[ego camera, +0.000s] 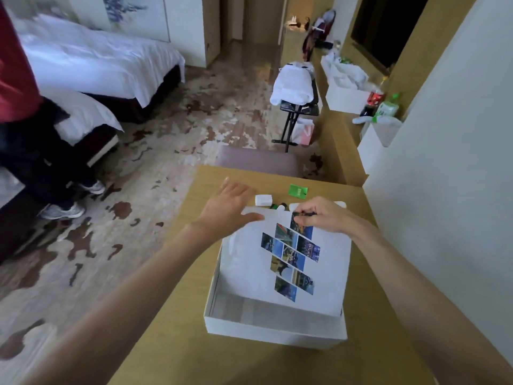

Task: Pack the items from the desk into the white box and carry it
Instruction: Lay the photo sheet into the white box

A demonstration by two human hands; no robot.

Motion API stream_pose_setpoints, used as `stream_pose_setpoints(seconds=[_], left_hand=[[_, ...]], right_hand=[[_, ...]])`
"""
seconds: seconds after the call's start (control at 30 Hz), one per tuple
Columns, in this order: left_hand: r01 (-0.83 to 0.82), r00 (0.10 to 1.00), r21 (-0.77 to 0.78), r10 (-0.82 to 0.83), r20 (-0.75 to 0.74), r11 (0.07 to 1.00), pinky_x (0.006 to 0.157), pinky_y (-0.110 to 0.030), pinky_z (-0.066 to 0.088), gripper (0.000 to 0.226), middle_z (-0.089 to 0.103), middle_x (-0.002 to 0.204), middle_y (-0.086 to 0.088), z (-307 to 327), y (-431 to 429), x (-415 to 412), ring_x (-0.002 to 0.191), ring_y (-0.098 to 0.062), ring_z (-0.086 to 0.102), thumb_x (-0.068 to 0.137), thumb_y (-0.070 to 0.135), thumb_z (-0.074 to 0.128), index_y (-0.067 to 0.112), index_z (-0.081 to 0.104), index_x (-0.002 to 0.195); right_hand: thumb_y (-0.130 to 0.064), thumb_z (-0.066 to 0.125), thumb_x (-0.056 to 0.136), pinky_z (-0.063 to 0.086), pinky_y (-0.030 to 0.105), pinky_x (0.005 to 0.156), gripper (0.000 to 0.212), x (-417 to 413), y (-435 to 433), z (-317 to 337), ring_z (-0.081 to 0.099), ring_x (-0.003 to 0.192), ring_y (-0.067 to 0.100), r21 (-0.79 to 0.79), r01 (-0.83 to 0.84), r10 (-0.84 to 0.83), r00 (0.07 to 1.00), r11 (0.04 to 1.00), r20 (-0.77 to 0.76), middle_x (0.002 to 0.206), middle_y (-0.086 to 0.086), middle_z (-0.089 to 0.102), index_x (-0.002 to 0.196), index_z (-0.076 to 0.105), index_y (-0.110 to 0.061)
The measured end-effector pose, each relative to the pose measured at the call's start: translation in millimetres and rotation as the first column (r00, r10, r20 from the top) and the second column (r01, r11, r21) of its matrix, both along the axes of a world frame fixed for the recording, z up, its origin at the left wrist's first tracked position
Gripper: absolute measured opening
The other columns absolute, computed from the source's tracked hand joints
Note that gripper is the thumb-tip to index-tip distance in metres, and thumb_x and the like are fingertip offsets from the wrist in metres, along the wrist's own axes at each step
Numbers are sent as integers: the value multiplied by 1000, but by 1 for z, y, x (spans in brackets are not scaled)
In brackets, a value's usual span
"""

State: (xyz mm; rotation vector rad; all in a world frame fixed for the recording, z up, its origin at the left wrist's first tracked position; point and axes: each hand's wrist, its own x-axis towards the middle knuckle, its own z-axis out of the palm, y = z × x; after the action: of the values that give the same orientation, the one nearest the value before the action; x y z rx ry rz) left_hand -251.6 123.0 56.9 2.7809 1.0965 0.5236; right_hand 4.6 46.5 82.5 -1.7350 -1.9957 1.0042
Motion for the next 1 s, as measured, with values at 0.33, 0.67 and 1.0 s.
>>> stream_pose_setpoints(seconds=[0.33, 0.67, 1.0], left_hand=[[37, 932, -299, -141, -335, 954, 68, -31, 39, 20, 64, 109, -10, -47, -2, 11, 98, -30, 58, 96, 23, 45, 18, 61, 107], [27, 902, -212, -115, -417, 977, 50, -24, 29, 26, 66, 103, -5, -74, -10, 25, 86, -24, 64, 92, 8, 43, 21, 58, 108], [80, 880, -89, -112, -461, 993, 70, -33, 50, 30, 60, 121, -9, -97, -23, 19, 99, -26, 63, 90, 5, 45, 10, 47, 119]], right_hand=[[-27, 58, 94, 47, 41, 72, 21, -11, -12, -72, 62, 83, 33, -131, 31, -11, 988, 991, 151, 91, 20, 67, 100, 71, -12], [-40, 42, 99, 35, 27, 50, 19, -15, -27, -111, 54, 67, 12, -51, 64, -32, 880, 997, 474, 85, -4, 56, 101, 52, -24], [-32, 56, 94, 52, 38, 87, 39, -18, -52, -143, 57, 110, 23, 165, 14, -106, 817, 986, 567, 126, 7, 57, 127, 45, -17]])
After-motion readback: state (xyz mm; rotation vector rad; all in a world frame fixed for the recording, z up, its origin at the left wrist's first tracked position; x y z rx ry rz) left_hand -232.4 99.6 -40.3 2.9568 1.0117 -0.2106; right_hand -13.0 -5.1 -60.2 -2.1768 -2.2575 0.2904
